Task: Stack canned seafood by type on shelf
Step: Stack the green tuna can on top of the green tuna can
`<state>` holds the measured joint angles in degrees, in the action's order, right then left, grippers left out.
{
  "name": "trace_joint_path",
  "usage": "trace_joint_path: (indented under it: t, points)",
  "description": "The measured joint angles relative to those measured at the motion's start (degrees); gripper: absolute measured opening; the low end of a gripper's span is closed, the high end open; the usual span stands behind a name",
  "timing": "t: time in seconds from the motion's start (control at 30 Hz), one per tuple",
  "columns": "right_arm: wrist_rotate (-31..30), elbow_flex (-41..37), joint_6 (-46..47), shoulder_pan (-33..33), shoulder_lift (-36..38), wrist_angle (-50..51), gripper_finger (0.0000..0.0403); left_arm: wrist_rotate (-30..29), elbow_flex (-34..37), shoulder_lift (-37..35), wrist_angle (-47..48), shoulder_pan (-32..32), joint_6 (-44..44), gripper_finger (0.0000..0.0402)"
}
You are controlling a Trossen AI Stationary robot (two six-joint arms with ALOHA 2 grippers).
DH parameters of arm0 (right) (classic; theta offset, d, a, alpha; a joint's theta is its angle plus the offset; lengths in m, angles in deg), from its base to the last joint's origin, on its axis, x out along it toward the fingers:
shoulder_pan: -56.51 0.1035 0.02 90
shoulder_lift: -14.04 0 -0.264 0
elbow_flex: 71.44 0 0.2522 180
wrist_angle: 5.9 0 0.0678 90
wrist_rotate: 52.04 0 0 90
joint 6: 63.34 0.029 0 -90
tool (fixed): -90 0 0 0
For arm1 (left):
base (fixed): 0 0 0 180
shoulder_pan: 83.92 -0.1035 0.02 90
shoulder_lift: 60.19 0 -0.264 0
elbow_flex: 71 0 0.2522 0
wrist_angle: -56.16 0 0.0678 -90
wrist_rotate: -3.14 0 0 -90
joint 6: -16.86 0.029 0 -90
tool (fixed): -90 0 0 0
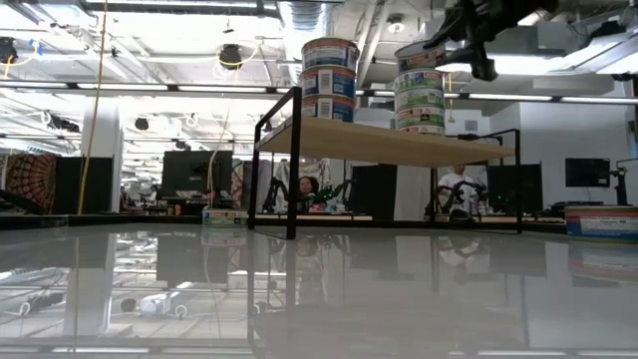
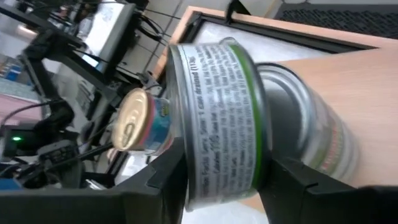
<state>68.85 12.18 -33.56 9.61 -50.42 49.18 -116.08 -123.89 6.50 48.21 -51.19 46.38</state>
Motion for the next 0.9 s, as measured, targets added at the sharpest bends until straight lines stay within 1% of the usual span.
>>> trace_joint_path:
  t: [0.23,0.9]
  points:
    - [0.47,-0.09,0.17,-0.12,-0.09,0.34,0.0229,-0.01,0.00,0.00,-0.04,0.00,0.74,0.0247]
    - [1.47,-0.07,2.11,-0.12,0.00,0.00,0.0231,-0.18,0.00,0.00,-0.04,0.00,0.56,0.0247]
